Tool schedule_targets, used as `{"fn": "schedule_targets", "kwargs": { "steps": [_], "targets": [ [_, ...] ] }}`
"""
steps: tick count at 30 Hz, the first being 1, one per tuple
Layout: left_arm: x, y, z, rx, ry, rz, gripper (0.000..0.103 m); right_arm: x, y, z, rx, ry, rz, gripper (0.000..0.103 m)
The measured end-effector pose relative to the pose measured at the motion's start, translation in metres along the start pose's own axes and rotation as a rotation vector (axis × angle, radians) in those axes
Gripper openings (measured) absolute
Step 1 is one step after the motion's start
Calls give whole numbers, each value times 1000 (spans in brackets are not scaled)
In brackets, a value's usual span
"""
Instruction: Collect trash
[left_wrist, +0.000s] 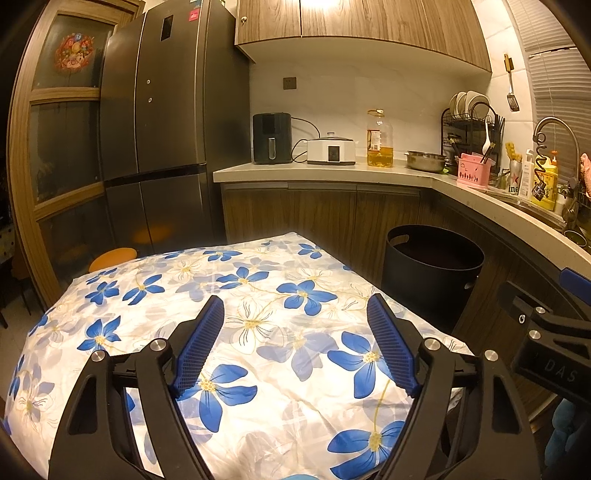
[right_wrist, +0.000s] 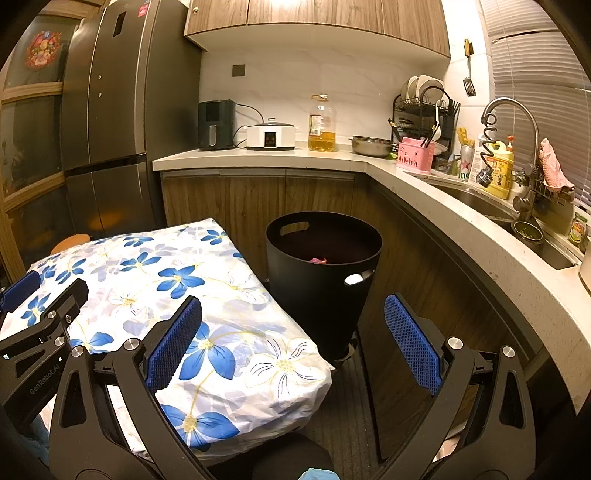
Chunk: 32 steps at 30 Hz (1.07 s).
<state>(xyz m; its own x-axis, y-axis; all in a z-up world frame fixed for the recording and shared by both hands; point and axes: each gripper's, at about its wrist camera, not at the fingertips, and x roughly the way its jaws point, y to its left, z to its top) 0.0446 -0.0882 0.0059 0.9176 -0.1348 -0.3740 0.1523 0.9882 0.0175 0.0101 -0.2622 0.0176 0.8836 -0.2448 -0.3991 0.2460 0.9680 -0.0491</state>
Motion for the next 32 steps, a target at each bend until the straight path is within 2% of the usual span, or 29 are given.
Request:
{"fn": "schedule_targets", "kwargs": {
  "steps": [15, 23, 27, 32],
  "targets": [
    [-1, 0, -1, 4, 3, 0, 78, 1, -3, -1, 0, -1, -2, 98],
    [-1, -1, 1, 1, 3, 6, 88, 0, -5, -1, 1, -3, -3, 98],
    [0, 1, 2, -9, 7, 14, 97, -1, -6, -1, 2, -3, -4, 98],
    [-1, 3, 5, -16, 3, 14, 97, -2, -8, 3, 7, -4, -7, 98]
  ]
}}
